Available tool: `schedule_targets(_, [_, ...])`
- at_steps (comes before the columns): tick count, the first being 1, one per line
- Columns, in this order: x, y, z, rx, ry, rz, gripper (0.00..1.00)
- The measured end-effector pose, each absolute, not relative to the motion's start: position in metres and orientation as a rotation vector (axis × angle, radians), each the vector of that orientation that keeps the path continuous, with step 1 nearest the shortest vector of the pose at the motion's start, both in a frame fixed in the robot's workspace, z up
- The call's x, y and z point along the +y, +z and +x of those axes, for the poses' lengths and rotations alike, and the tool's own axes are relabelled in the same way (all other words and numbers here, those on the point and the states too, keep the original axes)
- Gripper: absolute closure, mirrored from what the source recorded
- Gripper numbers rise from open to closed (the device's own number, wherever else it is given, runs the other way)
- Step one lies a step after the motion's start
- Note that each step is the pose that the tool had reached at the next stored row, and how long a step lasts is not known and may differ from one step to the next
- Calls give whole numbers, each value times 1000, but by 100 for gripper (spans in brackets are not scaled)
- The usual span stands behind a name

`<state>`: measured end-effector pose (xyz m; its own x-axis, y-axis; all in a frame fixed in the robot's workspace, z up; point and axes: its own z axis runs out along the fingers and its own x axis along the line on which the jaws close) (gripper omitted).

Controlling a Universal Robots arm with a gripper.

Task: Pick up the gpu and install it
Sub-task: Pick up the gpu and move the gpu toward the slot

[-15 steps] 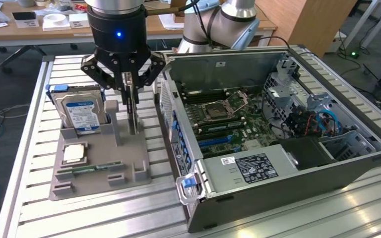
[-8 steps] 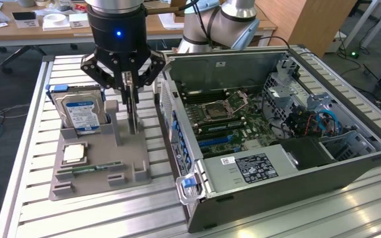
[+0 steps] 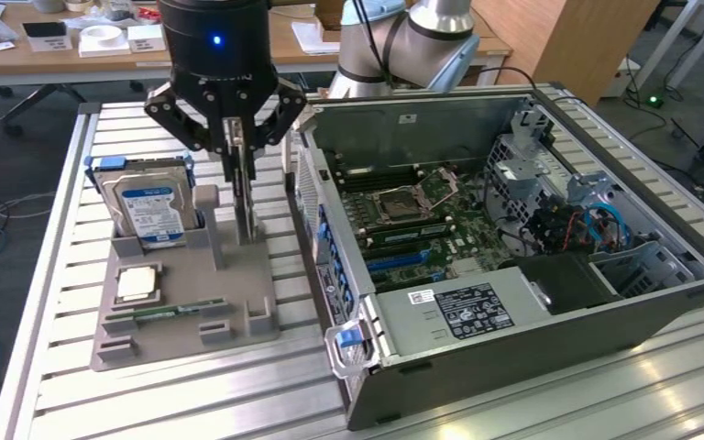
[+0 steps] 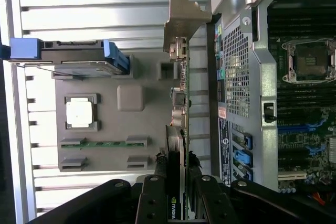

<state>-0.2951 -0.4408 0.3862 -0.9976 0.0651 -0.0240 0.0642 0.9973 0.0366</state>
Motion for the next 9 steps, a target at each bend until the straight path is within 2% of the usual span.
schedule_targets(9, [-441,407,-295,3114,56,101,74])
